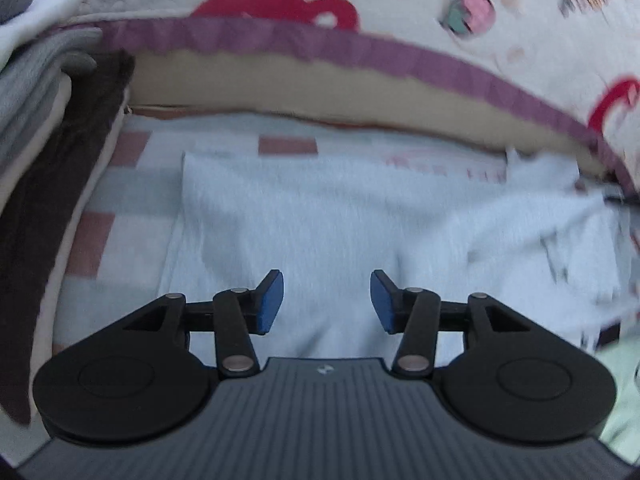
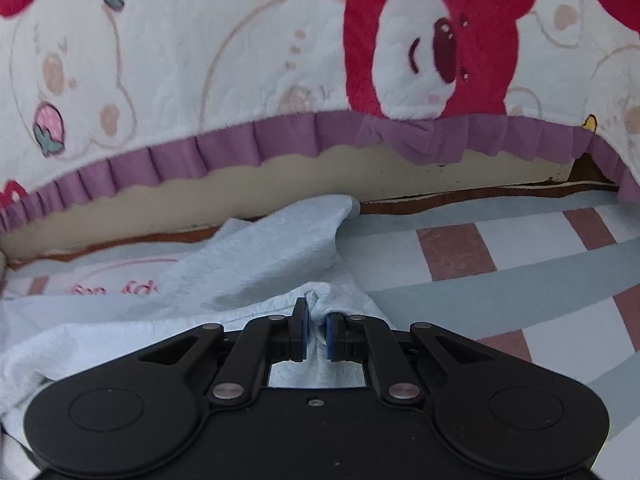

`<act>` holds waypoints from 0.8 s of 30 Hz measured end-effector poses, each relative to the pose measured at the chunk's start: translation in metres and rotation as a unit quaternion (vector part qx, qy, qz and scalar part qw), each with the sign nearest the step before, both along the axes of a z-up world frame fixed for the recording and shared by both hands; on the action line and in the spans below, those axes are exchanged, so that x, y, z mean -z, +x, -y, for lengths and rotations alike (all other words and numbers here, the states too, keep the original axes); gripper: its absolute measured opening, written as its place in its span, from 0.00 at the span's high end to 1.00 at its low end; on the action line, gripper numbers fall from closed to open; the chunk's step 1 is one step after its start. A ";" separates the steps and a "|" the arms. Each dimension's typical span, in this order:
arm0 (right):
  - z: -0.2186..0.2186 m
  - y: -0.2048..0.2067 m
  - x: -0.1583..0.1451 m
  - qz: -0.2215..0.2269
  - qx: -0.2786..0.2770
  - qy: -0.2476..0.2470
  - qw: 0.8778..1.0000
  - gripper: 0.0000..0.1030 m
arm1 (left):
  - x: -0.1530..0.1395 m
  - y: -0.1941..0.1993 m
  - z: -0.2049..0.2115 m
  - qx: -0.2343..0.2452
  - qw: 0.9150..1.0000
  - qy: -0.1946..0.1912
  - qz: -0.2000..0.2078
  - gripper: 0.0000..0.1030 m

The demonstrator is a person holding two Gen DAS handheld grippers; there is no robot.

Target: Fold clothes

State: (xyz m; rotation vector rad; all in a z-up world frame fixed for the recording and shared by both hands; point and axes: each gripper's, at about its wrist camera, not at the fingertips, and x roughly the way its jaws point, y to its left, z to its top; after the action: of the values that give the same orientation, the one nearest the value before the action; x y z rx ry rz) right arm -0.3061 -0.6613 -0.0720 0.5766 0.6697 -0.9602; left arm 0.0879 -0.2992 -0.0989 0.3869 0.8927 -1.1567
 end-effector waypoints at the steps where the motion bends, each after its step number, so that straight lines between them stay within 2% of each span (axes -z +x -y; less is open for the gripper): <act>1: 0.001 0.001 0.002 -0.003 0.002 0.001 1.000 0.90 | -0.001 -0.009 -0.003 0.019 1.000 0.009 0.006 0.50; 3: 0.003 0.003 0.006 -0.007 0.008 0.003 1.000 0.91 | 0.000 -0.027 -0.005 0.059 0.998 0.016 0.014 0.48; 6: 0.004 0.004 0.011 -0.011 0.013 0.004 1.000 0.90 | 0.000 -0.045 -0.007 0.102 0.995 0.019 0.011 0.38; 8: 0.003 0.004 0.012 -0.011 0.015 0.004 1.000 0.90 | 0.004 -0.055 -0.003 0.120 0.992 0.038 0.029 0.34; 10: 0.002 0.004 0.012 -0.009 0.018 0.005 1.000 0.90 | 0.013 -0.060 0.003 0.116 0.988 0.073 0.066 0.34; 12: 0.001 0.003 0.012 -0.006 0.020 0.004 1.000 0.90 | 0.023 -0.058 0.008 0.089 0.985 0.110 0.099 0.34; 14: 0.000 0.002 0.013 -0.003 0.022 0.005 1.000 0.90 | 0.027 -0.054 0.007 0.074 0.981 0.123 0.131 0.37; 15: 0.001 0.002 0.013 -0.002 0.023 0.005 1.000 0.90 | 0.027 -0.052 0.006 0.071 0.979 0.122 0.150 0.53; 16: 0.002 0.002 0.014 -0.001 0.024 0.006 1.000 0.90 | 0.025 -0.052 0.003 0.072 0.976 0.116 0.170 0.84; 17: 0.003 0.002 0.015 0.001 0.025 0.007 1.000 0.90 | 0.020 -0.052 0.001 0.072 0.974 0.109 0.184 0.96; 21: 0.007 0.005 0.015 0.009 0.023 0.012 1.000 0.90 | -0.015 -0.042 -0.002 0.029 0.974 0.052 0.217 0.95; 24: 0.011 0.007 0.015 0.014 0.010 0.016 1.000 0.90 | -0.034 -0.015 0.011 -0.009 0.977 0.022 0.211 0.95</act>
State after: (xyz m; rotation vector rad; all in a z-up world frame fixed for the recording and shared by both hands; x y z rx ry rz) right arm -0.2991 -0.6724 -0.0869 0.6251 0.6571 -0.9593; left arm 0.0726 -0.3106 -0.0646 0.6311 0.5486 -0.9883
